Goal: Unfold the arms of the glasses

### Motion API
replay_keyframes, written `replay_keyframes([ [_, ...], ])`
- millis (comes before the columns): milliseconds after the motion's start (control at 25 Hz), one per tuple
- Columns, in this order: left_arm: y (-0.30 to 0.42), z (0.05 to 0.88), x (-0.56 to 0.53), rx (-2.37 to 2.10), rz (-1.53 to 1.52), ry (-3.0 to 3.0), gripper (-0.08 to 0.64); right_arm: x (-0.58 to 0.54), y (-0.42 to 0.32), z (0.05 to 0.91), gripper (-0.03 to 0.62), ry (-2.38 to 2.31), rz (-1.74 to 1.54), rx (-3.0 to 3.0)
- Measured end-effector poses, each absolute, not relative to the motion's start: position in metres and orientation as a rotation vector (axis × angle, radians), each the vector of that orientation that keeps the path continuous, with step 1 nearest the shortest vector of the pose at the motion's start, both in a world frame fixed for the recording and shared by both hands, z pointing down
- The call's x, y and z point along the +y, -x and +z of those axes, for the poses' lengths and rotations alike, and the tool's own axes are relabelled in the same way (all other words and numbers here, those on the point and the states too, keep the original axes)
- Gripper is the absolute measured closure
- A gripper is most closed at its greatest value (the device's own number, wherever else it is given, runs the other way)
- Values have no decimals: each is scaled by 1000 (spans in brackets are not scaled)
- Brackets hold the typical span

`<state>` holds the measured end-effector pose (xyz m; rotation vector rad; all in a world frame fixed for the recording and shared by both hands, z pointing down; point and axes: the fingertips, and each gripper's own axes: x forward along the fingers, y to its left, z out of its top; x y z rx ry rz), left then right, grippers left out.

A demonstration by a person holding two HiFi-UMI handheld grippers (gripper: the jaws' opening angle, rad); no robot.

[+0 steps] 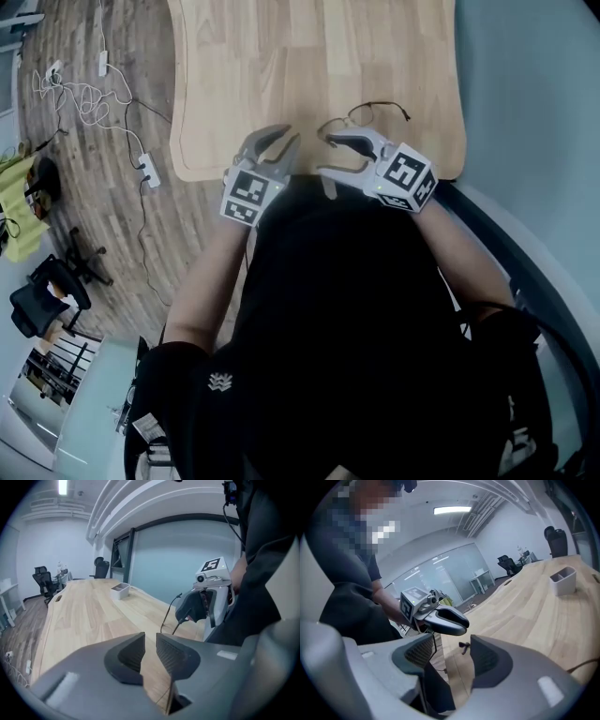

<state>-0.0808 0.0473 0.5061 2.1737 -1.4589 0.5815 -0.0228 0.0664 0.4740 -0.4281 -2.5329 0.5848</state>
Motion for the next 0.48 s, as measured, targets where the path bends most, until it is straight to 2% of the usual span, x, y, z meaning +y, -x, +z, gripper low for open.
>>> replay_keyframes([
  [480,95,496,58,-1552,512,-2137,479,77,42,459,348,510,528,-2587],
])
